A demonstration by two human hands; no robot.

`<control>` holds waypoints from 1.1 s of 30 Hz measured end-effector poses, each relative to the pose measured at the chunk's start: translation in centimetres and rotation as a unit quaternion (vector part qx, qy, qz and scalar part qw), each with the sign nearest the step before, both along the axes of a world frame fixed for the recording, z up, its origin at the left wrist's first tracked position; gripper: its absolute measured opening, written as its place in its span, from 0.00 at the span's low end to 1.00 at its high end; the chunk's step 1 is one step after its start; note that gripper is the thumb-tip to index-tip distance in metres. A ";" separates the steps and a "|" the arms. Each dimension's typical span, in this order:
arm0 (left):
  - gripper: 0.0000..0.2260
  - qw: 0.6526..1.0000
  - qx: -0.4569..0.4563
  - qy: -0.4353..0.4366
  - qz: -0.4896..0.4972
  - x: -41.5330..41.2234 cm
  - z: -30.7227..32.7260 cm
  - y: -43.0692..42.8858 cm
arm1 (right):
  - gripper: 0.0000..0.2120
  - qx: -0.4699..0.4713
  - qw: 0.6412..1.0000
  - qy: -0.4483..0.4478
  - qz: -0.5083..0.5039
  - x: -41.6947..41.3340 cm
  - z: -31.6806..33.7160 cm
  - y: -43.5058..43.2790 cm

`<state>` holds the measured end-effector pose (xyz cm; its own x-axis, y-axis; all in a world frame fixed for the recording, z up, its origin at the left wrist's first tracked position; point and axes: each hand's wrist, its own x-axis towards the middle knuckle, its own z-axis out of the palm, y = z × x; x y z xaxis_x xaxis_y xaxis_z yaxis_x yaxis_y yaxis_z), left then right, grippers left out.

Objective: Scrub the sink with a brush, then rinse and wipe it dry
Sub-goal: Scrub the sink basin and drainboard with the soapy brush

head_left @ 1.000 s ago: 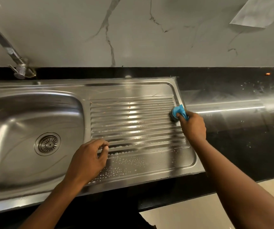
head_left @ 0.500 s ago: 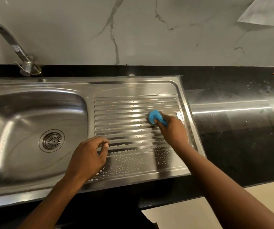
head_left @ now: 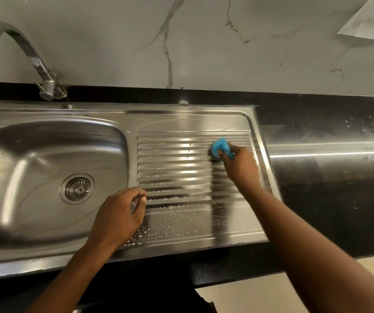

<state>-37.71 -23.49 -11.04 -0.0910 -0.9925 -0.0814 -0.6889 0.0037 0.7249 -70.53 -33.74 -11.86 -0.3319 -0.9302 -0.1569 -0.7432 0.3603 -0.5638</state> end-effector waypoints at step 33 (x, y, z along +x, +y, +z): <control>0.06 0.999 0.001 -0.004 -0.045 3.6 0.8 -1.2 | 0.25 -0.002 0.996 0.012 0.093 15.9 -1.2 1.1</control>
